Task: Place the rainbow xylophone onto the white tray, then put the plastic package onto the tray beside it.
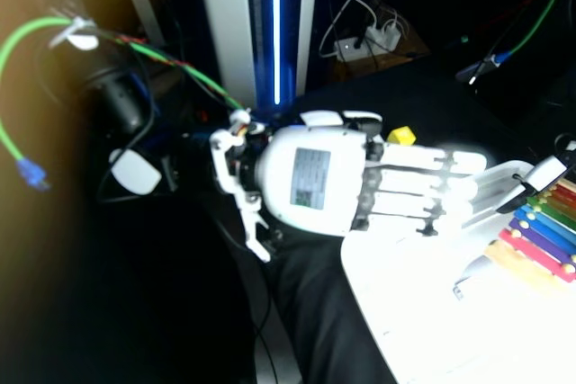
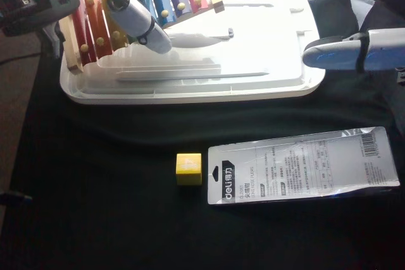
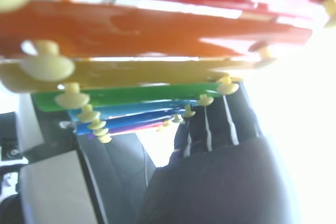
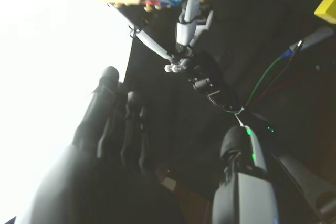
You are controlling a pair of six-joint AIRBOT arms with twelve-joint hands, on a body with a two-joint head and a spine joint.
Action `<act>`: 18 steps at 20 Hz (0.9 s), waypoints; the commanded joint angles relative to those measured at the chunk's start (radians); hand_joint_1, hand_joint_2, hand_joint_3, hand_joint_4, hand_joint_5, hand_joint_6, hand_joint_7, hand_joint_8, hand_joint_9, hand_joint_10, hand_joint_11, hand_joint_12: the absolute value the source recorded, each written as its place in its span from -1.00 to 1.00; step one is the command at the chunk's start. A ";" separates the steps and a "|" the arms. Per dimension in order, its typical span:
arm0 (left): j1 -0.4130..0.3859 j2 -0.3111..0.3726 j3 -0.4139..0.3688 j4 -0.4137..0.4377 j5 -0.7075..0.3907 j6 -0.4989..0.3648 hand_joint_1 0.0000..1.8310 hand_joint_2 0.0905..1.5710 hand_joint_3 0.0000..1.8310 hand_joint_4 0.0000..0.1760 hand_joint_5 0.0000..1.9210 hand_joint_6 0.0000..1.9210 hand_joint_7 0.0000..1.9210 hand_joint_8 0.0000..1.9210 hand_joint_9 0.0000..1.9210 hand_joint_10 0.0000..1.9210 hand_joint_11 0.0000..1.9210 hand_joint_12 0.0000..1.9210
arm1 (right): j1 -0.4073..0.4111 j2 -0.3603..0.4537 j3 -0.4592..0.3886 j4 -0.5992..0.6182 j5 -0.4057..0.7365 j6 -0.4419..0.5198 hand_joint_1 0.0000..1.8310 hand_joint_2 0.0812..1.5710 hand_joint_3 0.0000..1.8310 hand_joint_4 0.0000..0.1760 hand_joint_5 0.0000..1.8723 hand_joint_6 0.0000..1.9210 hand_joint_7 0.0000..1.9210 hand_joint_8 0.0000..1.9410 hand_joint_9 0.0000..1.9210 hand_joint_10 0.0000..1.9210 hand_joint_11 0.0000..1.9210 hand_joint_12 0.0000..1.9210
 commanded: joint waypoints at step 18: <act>0.039 -0.071 0.088 -0.063 -0.058 -0.053 0.26 0.29 -1.00 -1.00 -0.38 -0.95 -0.30 -0.99 -0.24 -0.99 -0.70 -0.35 | 0.026 -0.011 0.004 0.038 0.115 0.032 -0.20 0.07 -1.00 -0.83 -0.78 -1.00 -0.71 -1.00 -0.72 -1.00 -0.67 -0.99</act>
